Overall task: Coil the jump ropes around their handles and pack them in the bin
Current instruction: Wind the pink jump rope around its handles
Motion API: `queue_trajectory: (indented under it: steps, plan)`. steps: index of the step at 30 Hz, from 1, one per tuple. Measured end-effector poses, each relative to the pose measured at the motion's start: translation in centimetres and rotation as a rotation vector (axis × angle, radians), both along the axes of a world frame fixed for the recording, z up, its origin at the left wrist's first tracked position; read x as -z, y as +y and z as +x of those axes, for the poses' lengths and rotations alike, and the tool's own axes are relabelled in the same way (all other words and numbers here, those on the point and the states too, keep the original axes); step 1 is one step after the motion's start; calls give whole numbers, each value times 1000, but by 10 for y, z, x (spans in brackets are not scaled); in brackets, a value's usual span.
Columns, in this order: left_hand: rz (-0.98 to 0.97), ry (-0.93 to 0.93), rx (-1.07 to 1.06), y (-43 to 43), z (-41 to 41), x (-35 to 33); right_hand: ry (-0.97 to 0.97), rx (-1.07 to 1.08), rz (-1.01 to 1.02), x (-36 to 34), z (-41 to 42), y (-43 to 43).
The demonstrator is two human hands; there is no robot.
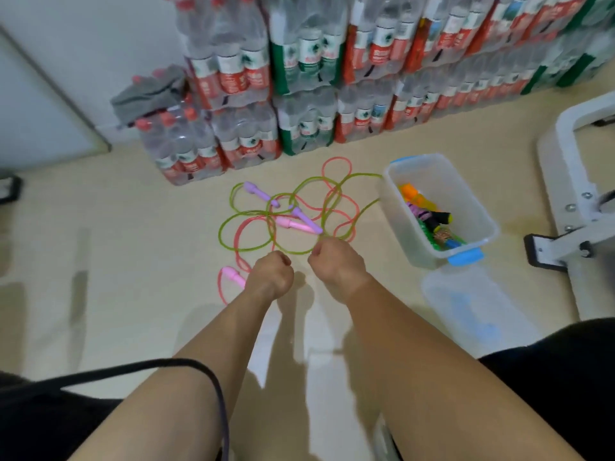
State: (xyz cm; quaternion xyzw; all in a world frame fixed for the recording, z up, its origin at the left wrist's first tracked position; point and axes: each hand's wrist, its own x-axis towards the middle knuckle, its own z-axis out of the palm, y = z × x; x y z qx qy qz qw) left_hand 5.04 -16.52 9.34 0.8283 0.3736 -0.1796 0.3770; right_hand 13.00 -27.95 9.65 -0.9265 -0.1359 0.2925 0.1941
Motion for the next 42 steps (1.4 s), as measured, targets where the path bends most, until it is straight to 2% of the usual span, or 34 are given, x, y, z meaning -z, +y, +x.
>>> queue_trajectory:
  steps: [4,8,18,24,28,30,34,37,42]
  plan:
    - [6,60,-59,45,-42,7,61,-36,36,16,-14,37]
    - [-4,128,-93,78,-72,24,138,-54,-24,44,-26,55]
    - [-71,110,-242,118,-49,73,309,-97,11,115,-36,134]
    - [-277,53,-576,127,-33,131,348,21,12,146,-51,166]
    - [-363,63,-751,142,-34,178,402,-31,12,152,-53,170]
    - [-381,43,-706,142,-33,174,416,-62,2,153,-53,169]
    - [-290,-75,-554,141,-28,146,461,-62,43,145,-46,161]
    - [-199,-79,-490,146,-20,122,416,-73,-12,132,-34,145]
    - [-391,-184,-371,139,-12,50,322,-31,-33,110,-20,105]
